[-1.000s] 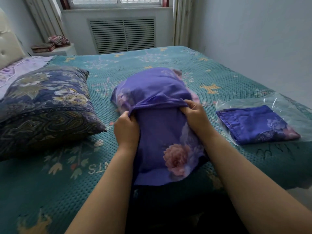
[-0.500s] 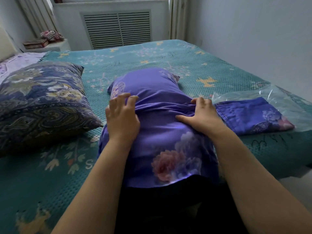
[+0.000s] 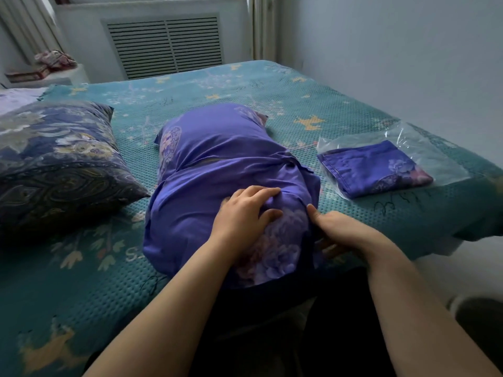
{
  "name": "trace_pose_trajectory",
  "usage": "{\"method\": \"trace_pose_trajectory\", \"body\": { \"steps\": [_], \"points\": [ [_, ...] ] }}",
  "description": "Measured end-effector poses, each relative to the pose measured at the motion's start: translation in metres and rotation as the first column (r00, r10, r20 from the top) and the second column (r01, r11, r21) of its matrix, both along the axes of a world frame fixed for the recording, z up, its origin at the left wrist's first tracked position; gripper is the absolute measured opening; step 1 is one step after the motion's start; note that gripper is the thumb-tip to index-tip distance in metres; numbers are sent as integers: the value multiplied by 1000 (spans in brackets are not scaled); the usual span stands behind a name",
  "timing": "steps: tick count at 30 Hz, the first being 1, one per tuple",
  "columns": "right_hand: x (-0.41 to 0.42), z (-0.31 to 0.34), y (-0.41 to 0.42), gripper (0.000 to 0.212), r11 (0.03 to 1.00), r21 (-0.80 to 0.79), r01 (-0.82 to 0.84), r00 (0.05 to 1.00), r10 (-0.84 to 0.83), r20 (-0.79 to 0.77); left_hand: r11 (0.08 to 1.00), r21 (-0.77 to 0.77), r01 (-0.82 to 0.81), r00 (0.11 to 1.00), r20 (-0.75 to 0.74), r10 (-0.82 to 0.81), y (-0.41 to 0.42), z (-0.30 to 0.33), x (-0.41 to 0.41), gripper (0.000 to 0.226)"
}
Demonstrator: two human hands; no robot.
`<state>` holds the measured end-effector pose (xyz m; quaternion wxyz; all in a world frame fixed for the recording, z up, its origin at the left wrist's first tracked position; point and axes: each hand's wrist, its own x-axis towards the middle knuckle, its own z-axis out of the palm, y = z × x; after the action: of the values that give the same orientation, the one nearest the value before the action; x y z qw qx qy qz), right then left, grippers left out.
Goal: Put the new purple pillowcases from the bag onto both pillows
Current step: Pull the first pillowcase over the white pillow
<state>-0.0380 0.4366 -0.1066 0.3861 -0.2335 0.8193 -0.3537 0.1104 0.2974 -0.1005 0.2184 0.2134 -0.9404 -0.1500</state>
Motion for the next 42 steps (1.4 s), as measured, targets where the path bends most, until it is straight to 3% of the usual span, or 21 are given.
{"method": "trace_pose_trajectory", "body": {
  "steps": [3,5,10,16,19,23,26,28,31,35,36,37,39,40,42],
  "points": [
    [11,-6,5,27,934,-297,198,955,-115,274,998,-55,15,996,-87,-19,8,-3,-3,41],
    [14,-8,6,14,894,-340,292,912,-152,382,998,-63,23,989,-146,-32,12,-6,-5,41],
    [25,-15,4,24,947,-197,252,921,-172,350,996,-74,45,989,-141,-55,23,-12,-13,47],
    [34,-22,-7,27,829,-332,451,866,-315,389,996,-81,-26,977,-214,8,24,-12,-16,41],
    [30,-27,2,34,788,-374,490,865,-384,324,997,-80,-22,971,-239,2,25,-11,-16,41],
    [37,-28,24,40,732,-537,419,847,-529,-60,977,-211,-40,969,-245,-14,30,-20,-22,33],
    [44,-21,35,33,826,-493,274,797,-482,-365,948,-308,-82,972,-235,8,38,-25,-26,23],
    [39,-23,34,30,868,-428,253,803,-435,-407,942,-325,-85,978,-210,16,43,-28,-26,21],
    [34,-26,29,34,770,-529,357,862,-489,-129,951,-302,-70,988,-155,23,44,-28,-26,25],
    [41,-25,26,42,679,-639,360,789,-588,-180,968,-243,-70,996,-66,56,41,-28,-29,32],
    [43,-26,24,41,630,-671,390,780,-614,-123,972,-227,-67,997,-50,57,40,-28,-30,34],
    [45,-27,22,40,545,-707,451,794,-607,38,974,-219,-60,998,-43,52,40,-28,-31,36],
    [50,-27,16,36,369,-715,594,792,-424,440,985,-163,-51,998,-35,46,40,-25,-29,39],
    [53,-28,12,34,326,-710,624,780,-304,547,994,-100,-55,998,-9,54,38,-23,-27,36],
    [56,-26,7,26,397,-742,540,837,-166,521,996,39,-81,996,44,80,30,-18,-25,32]
  ]
}}
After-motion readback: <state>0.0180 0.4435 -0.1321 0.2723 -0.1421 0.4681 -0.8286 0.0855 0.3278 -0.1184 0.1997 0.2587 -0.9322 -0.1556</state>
